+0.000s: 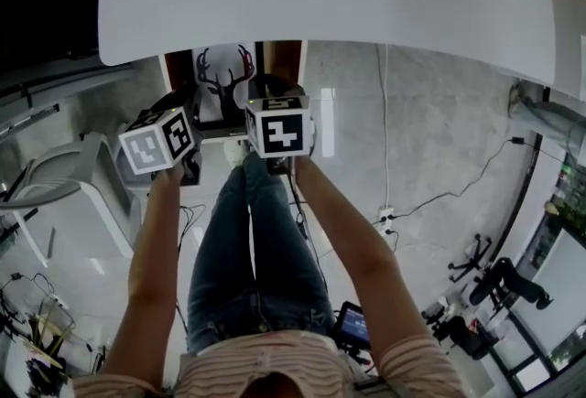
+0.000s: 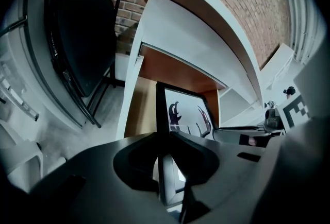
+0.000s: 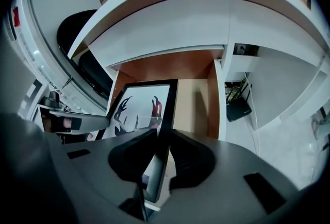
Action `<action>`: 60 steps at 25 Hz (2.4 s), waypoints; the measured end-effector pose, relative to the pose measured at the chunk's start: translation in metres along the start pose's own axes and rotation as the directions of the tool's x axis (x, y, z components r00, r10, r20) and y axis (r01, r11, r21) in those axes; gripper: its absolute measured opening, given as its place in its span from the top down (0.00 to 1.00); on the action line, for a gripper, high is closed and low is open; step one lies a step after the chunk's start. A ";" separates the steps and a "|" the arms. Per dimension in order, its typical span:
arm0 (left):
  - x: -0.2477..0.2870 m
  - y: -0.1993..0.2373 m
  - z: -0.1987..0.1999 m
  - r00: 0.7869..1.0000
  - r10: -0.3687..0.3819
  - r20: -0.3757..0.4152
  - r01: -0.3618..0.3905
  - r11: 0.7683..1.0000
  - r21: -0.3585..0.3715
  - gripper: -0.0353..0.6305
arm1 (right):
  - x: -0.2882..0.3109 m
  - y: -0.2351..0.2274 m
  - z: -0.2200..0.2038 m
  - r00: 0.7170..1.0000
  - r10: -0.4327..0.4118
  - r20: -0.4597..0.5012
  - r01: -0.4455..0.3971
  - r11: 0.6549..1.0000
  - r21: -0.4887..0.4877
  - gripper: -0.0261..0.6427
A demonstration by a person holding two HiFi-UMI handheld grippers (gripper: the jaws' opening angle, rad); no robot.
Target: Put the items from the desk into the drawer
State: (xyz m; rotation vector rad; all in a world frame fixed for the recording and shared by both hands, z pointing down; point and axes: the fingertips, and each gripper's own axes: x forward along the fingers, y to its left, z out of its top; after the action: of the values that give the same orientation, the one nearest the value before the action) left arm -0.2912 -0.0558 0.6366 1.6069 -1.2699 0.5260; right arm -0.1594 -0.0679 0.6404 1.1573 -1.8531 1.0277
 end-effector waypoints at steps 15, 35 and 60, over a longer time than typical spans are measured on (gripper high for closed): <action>0.046 0.009 0.003 0.999 0.040 -0.003 -0.040 0.997 0.059 0.83 | 0.043 -0.028 0.001 0.997 -0.046 0.064 0.045 0.999 0.017 0.83; 0.084 0.027 -0.001 0.996 0.093 0.013 -0.093 0.993 0.074 0.83 | 0.082 -0.036 -0.002 0.993 -0.066 0.100 0.064 0.998 0.028 0.83; 0.117 0.046 -0.007 0.980 0.200 0.017 -0.201 0.977 0.070 0.83 | 0.117 -0.047 -0.003 0.984 -0.134 0.118 0.135 0.991 0.003 0.83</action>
State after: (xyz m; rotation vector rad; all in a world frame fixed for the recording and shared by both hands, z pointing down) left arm -0.2891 -0.1040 0.7524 1.5497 -1.4442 0.6956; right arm -0.1561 -0.1201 0.7549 1.3465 -1.8386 0.8950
